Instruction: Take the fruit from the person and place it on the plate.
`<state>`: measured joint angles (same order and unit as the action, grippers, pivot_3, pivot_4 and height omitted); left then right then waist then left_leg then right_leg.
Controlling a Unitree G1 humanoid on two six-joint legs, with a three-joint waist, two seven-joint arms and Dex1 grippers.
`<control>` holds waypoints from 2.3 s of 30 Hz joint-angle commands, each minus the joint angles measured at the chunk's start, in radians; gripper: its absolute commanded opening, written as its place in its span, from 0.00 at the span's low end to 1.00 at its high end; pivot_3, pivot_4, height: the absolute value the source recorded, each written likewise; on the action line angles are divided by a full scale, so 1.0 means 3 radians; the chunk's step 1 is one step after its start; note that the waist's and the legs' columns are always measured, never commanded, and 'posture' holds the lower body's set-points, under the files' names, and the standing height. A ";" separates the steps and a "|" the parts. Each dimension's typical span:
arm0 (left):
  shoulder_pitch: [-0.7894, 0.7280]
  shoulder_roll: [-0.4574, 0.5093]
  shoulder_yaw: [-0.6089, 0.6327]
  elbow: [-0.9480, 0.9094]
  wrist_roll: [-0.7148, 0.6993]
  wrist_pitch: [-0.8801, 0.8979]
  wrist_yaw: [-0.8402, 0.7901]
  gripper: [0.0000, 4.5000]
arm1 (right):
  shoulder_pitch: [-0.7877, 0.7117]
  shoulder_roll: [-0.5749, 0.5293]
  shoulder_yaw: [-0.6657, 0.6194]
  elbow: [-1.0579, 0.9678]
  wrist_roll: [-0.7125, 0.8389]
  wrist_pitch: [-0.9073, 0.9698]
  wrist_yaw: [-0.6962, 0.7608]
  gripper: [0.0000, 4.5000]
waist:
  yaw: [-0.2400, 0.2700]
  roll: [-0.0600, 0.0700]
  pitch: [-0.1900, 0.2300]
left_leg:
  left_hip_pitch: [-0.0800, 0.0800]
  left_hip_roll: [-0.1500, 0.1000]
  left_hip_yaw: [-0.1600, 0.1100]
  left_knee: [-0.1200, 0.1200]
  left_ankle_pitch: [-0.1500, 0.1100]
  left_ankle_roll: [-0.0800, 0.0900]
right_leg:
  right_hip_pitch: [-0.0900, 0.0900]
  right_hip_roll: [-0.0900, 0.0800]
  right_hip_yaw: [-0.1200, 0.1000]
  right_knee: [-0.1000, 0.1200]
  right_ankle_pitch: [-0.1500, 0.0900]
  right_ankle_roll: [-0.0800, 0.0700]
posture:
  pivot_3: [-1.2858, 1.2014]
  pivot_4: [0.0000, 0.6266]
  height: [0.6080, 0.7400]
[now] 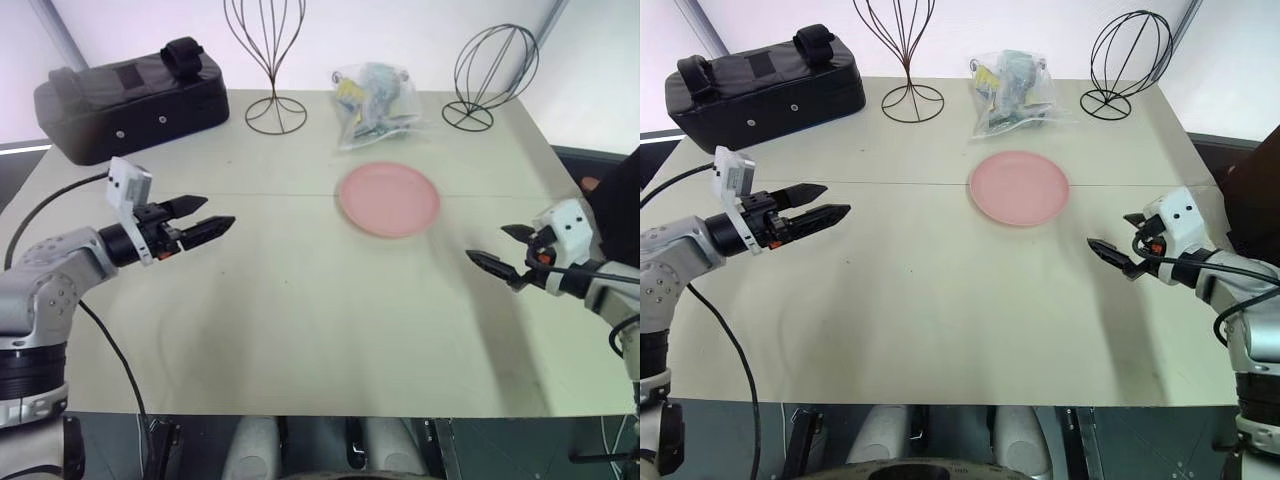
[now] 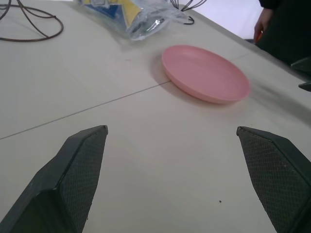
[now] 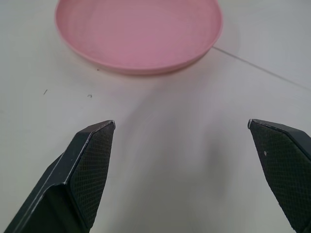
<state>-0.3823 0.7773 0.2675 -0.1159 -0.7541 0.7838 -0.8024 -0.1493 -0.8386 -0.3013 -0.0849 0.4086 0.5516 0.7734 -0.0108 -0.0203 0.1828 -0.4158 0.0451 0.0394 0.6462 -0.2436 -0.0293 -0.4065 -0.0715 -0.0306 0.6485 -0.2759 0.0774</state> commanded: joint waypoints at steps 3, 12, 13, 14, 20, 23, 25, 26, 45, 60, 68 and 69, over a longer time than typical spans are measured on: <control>0.0001 -0.0022 0.0087 -0.0145 -0.0041 0.0027 0.0065 0.99 | -0.0040 0.0012 -0.0075 -0.0123 0.0006 -0.0086 -0.0031 1.00 | -0.0001 0.0000 0.0000 | 0.0000 0.0001 0.0000 0.0000 0.0000 0.0000 | 0.0000 0.0001 0.0001 0.0000 0.0000 0.0000 | 0.52 0.24 1.00; -0.0023 -0.0049 0.0095 -0.0128 0.0025 -0.0037 0.0165 0.99 | -0.0101 0.0061 -0.0035 -0.0082 -0.0006 -0.0121 -0.0049 1.00 | 0.0001 0.0000 0.0000 | 0.0000 0.0001 0.0000 0.0002 0.0000 0.0000 | 0.0000 0.0002 0.0001 0.0001 0.0000 0.0000 | 0.52 0.24 1.00; -0.0031 -0.0051 0.0092 -0.0117 0.0031 -0.0044 0.0165 0.99 | -0.0097 0.0077 -0.0033 -0.0091 -0.0002 -0.0112 -0.0063 1.00 | 0.0001 0.0000 0.0000 | 0.0000 0.0001 0.0000 0.0002 0.0000 0.0000 | 0.0000 0.0002 0.0001 0.0001 0.0000 0.0000 | 0.52 0.24 1.00; -0.0037 -0.0052 0.0090 -0.0107 0.0036 -0.0049 0.0164 0.99 | -0.0089 0.0096 -0.0033 -0.0103 0.0008 -0.0102 -0.0074 1.00 | 0.0001 0.0000 0.0000 | 0.0000 0.0001 0.0000 0.0002 0.0000 0.0000 | 0.0000 0.0002 0.0002 0.0001 0.0000 0.0000 | 0.52 0.24 1.00; -0.0048 -0.0073 0.0082 -0.0105 0.0069 -0.0086 0.0176 0.99 | -0.0038 0.0139 -0.0066 -0.0126 0.0028 -0.0080 -0.0088 1.00 | 0.0001 0.0000 0.0000 | 0.0000 0.0002 0.0000 0.0002 0.0000 0.0000 | 0.0000 0.0003 0.0002 0.0002 0.0000 0.0000 | 0.52 0.24 1.00; -0.0112 -0.0122 0.0056 -0.0050 0.0114 -0.0155 0.0193 0.99 | -0.0115 0.0130 -0.0056 -0.0060 0.0025 -0.0076 -0.0096 1.00 | 0.0002 0.0000 0.0000 | 0.0000 0.0002 0.0000 0.0003 0.0000 0.0000 | 0.0000 0.0003 0.0002 0.0002 0.0000 0.0000 | 0.52 0.24 1.00; -0.0141 -0.0158 0.0028 -0.0005 0.0162 -0.0197 0.0195 0.99 | -0.0164 0.0148 -0.0079 -0.0043 0.0050 -0.0050 -0.0126 1.00 | 0.0002 0.0000 0.0000 | 0.0000 0.0002 0.0000 0.0004 0.0000 0.0000 | 0.0000 0.0004 0.0002 0.0003 0.0000 0.0000 | 0.52 0.24 1.00; -0.0144 -0.0163 0.0000 0.0009 0.0187 -0.0214 0.0174 0.99 | -0.0175 0.0155 -0.0089 -0.0041 0.0051 -0.0047 -0.0142 1.00 | 0.0002 0.0000 0.0000 | 0.0000 0.0002 0.0000 0.0004 0.0000 0.0000 | 0.0000 0.0004 0.0002 0.0003 0.0000 0.0000 | 0.52 0.24 1.00; -0.0291 -0.0231 -0.0102 0.0119 0.0311 -0.0264 0.0071 0.99 | -0.0065 0.0278 -0.0141 -0.0209 0.0105 -0.0008 -0.0306 1.00 | 0.0001 0.0000 0.0000 | 0.0001 0.0008 -0.0001 0.0005 0.0000 0.0000 | 0.0001 0.0013 0.0004 0.0004 0.0001 0.0000 | 0.52 0.24 1.00; -0.0852 -0.0247 -0.0206 0.0332 0.0179 -0.0215 -0.0366 0.99 | -0.0028 0.0335 -0.0128 -0.0267 0.0096 0.0001 -0.0381 1.00 | 0.0005 0.0000 0.0000 | 0.0001 0.0010 -0.0001 0.0008 0.0000 0.0000 | 0.0001 0.0016 0.0004 0.0005 0.0001 -0.0001 | 0.52 0.24 1.00; -0.1153 -0.0065 -0.0432 0.0305 -0.0072 0.0143 -0.1018 0.99 | -0.0070 0.0368 -0.0156 -0.0280 0.0009 -0.0099 -0.0507 1.00 | -0.0011 0.0000 0.0000 | 0.0002 0.0013 -0.0001 0.0007 0.0000 0.0000 | 0.0001 0.0020 0.0005 0.0006 0.0001 -0.0001 | 0.52 0.24 1.00; -0.1155 -0.0048 -0.0462 0.0315 -0.0045 0.0130 -0.1051 0.99 | -0.0092 0.0380 -0.0169 -0.0269 -0.0023 -0.0153 -0.0552 1.00 | -0.0011 0.0000 0.0000 | 0.0003 0.0013 -0.0001 0.0007 0.0000 0.0000 | 0.0001 0.0021 0.0006 0.0006 0.0001 -0.0001 | 0.52 0.24 1.00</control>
<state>-0.7127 0.7463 0.1331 -0.0062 -0.7727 0.8254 -1.0897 -0.1494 -0.7244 -0.3068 -0.1341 0.4083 0.5457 0.6304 -0.0140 -0.0201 0.1827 -0.4148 0.0493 0.0390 0.6482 -0.2435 -0.0294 -0.4063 -0.0648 -0.0287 0.6504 -0.2755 0.0771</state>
